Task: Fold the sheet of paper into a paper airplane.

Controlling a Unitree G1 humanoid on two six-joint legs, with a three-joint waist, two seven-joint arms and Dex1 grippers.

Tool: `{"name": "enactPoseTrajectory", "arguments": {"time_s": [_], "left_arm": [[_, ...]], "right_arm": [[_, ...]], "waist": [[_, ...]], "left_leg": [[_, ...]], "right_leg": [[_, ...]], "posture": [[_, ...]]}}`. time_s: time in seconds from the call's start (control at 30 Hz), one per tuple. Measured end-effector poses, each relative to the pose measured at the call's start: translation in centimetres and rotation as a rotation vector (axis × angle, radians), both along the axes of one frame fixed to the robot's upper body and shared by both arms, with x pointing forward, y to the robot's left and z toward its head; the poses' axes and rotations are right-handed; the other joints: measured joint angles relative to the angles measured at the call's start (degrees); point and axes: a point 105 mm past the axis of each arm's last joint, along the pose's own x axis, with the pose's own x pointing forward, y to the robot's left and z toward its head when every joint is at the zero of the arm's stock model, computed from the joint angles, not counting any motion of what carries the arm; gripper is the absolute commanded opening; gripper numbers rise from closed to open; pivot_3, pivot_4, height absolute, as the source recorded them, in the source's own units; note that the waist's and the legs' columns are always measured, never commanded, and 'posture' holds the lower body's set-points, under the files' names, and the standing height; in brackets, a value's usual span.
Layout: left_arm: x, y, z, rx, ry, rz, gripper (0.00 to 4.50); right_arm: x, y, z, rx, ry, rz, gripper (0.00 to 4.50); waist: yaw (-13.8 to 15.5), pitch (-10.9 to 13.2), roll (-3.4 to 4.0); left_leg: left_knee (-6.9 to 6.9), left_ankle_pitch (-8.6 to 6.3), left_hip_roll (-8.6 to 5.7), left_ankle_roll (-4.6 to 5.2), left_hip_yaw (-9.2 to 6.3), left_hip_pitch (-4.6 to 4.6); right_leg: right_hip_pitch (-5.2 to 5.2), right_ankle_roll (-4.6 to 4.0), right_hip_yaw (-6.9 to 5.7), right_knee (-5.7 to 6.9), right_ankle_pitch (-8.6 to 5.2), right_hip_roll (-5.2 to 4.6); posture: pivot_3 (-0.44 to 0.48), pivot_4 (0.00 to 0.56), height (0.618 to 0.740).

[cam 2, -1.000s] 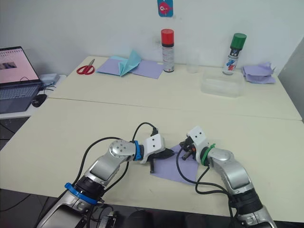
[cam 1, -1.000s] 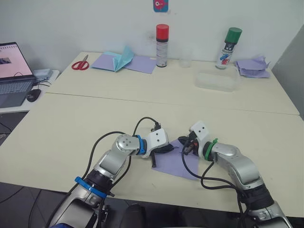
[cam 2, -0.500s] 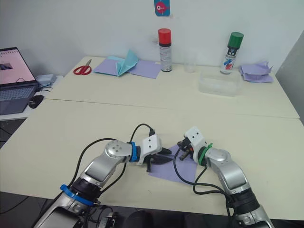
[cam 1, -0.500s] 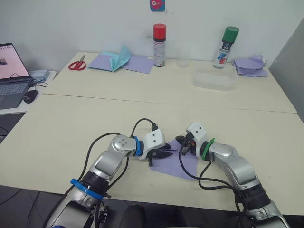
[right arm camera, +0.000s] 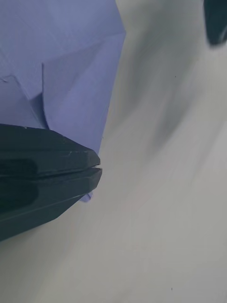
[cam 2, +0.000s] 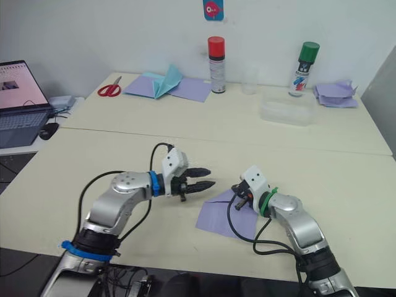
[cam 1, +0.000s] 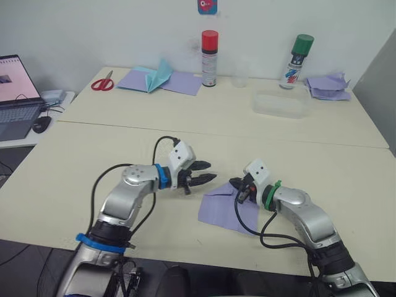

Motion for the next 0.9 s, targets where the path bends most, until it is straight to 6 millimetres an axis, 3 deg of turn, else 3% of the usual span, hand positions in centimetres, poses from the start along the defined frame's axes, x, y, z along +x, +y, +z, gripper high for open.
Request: {"name": "enactPoseTrajectory", "arguments": {"time_s": [0.1, 0.13, 0.3, 0.57, 0.9], "left_arm": [[0.0, -0.9, -1.4, 0.036, 0.003, -0.005, 0.06], [0.1, -1.0, -2.0, 0.053, 0.010, 0.001, 0.03], [-0.1, -1.3, -4.3, 0.108, 0.061, 0.013, 0.03], [-0.2, -1.5, -4.7, 0.167, 0.031, -0.032, 0.03], [-2.6, 2.6, -4.8, 0.261, 0.003, -0.066, 0.03]], "right_arm": [[0.0, 0.1, 0.0, 0.000, -0.001, 0.003, 0.00], [0.0, 0.1, 0.0, 0.000, 0.000, 0.003, 0.00], [-0.2, 0.1, 0.0, 0.000, 0.001, 0.004, 0.00], [-0.4, 0.2, 0.0, 0.000, 0.008, 0.008, 0.00], [-0.4, 0.5, -0.1, 0.000, 0.011, 0.012, 0.00]], "waist": [[0.0, 0.0, 0.00], [0.0, 0.0, 0.00], [0.0, 0.0, 0.00], [0.0, 0.0, 0.00], [-0.2, 0.0, 0.01]], "left_leg": [[-0.01, 0.00, 0.01, -0.01, -0.08, 0.01], [-0.01, 0.00, 0.01, -0.01, -0.08, 0.01], [-0.01, 0.00, -0.01, -0.01, -0.05, 0.00], [-0.01, 0.00, -0.01, -0.01, -0.04, 0.01], [-0.06, -0.02, 0.07, -0.05, -0.16, 0.08]], "right_leg": [[-0.01, 0.00, 0.02, 0.01, 0.00, 0.01], [-0.01, 0.00, 0.02, 0.02, 0.00, 0.01], [-0.01, 0.00, 0.01, 0.01, 0.00, 0.01], [0.00, 0.00, 0.00, 0.01, 0.00, 0.02], [0.00, -0.01, 0.02, 0.01, -0.01, -0.03]], "posture": [[0.000, 0.150, 0.740], [0.000, 0.150, 0.740], [0.000, 0.150, 0.740], [0.000, 0.150, 0.740], [0.000, 0.150, 0.740]]}}
